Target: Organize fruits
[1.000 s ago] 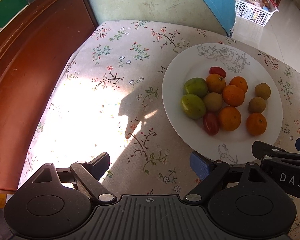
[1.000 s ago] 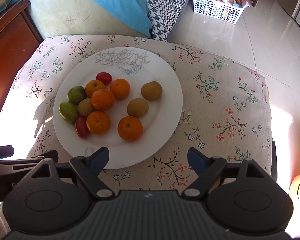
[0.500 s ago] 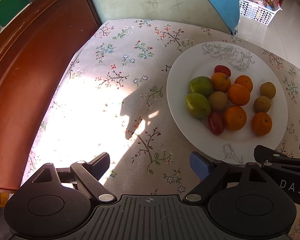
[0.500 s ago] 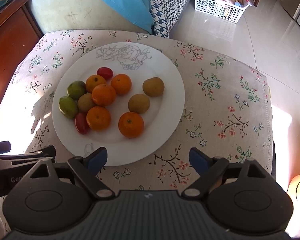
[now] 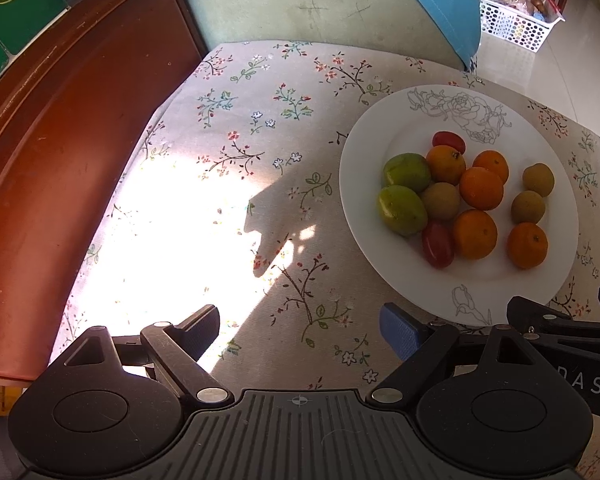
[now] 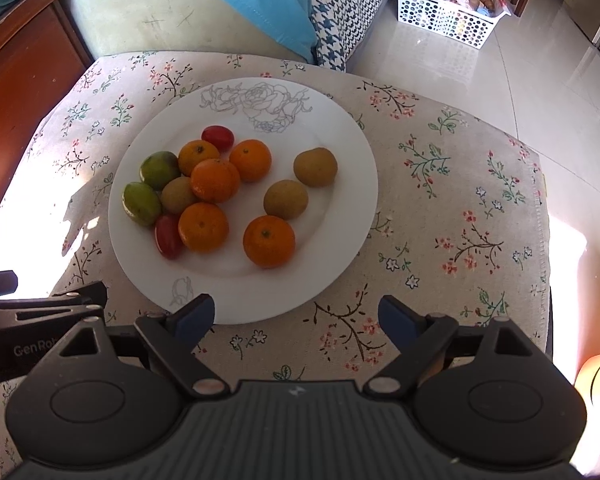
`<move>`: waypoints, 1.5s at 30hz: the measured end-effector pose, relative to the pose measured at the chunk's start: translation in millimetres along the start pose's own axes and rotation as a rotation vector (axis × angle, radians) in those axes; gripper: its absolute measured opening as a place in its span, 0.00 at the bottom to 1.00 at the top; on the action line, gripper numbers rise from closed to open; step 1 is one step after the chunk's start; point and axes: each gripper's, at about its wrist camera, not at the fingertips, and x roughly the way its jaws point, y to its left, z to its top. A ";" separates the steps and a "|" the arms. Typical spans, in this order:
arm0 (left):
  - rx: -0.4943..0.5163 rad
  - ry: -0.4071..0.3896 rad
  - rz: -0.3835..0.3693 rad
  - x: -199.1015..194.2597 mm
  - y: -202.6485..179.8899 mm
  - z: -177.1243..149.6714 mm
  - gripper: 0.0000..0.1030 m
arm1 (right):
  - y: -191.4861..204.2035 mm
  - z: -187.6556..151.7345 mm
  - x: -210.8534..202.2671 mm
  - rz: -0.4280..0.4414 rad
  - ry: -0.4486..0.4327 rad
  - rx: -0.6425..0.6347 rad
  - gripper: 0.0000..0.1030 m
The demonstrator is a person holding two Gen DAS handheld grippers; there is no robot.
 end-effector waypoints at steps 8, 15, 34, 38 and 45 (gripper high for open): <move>0.004 -0.005 0.009 -3.7 5.5 -5.9 0.86 | 8.5 -4.9 -1.7 0.015 -0.009 -0.042 0.86; 0.013 -0.012 0.021 -6.5 14.7 -16.5 0.86 | 17.4 -12.1 -4.3 0.039 -0.019 -0.082 0.86; 0.010 -0.025 0.041 -13.4 48.4 -51.5 0.86 | 59.9 -51.1 -8.2 0.178 -0.044 -0.305 0.86; -0.003 -0.025 0.049 -12.8 58.0 -55.8 0.86 | 72.4 -64.8 -7.7 0.227 -0.054 -0.376 0.86; -0.012 -0.017 0.055 -10.3 68.3 -66.2 0.86 | 92.8 -94.4 -6.3 0.326 -0.090 -0.519 0.86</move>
